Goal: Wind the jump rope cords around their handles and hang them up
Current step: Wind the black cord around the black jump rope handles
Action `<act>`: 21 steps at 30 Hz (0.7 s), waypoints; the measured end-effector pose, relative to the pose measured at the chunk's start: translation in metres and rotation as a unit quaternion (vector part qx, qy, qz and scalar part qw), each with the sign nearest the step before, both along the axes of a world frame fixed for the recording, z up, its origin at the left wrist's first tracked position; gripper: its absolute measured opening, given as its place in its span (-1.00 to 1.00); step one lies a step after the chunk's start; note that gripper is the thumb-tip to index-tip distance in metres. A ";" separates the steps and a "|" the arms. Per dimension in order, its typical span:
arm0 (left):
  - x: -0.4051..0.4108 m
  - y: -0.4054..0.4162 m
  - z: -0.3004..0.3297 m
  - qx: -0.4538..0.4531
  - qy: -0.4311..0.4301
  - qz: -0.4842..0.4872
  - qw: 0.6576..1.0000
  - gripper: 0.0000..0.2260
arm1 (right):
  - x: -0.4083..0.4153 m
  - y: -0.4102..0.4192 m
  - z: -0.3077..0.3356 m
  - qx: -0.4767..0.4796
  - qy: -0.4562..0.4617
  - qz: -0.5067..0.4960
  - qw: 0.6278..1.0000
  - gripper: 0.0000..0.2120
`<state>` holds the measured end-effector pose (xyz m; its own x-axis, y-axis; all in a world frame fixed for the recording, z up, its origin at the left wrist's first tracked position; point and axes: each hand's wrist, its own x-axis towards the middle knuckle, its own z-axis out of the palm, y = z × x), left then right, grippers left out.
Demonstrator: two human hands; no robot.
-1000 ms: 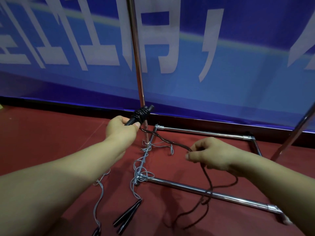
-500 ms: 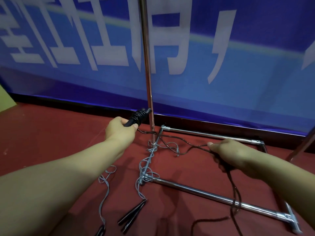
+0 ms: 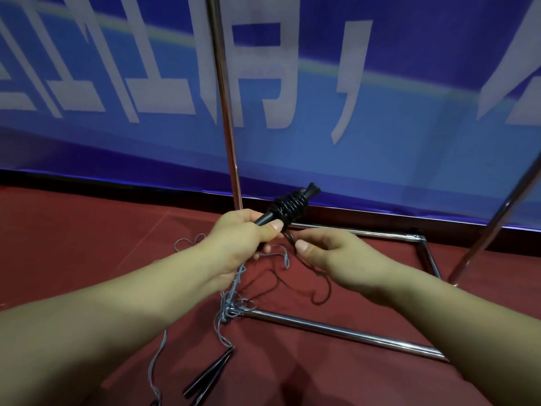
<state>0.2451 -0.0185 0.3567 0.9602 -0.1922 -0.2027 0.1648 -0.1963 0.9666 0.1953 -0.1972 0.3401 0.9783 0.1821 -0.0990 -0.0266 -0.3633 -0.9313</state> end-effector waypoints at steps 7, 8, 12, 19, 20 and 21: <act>-0.001 -0.001 -0.001 -0.018 -0.007 -0.007 1.000 -0.94 | -0.003 0.007 -0.001 0.020 0.021 0.020 0.999 -0.83; -0.002 0.000 -0.001 -0.011 -0.017 0.000 1.000 -0.94 | -0.004 0.010 0.000 0.021 0.033 0.019 0.999 -0.83; -0.001 0.004 -0.008 0.012 -0.059 0.014 0.998 -0.92 | -0.006 0.017 0.002 0.002 0.076 0.023 0.997 -0.79; -0.001 0.009 -0.014 0.079 -0.096 0.011 0.992 -0.88 | -0.013 0.024 0.007 -0.034 0.070 0.043 0.996 -0.78; -0.002 0.009 -0.013 0.109 -0.120 0.005 0.987 -0.87 | -0.013 0.024 0.007 -0.045 0.063 0.046 0.996 -0.79; -0.003 0.009 -0.012 0.150 -0.151 -0.001 0.977 -0.87 | -0.013 0.025 0.007 -0.065 0.049 0.048 0.996 -0.79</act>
<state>0.2420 -0.0094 0.3451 0.9846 -0.1702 0.0412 -0.1191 -0.4784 0.8700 0.1819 -0.1727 0.3471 0.9417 0.2533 -0.2213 -0.0740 -0.4857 -0.8710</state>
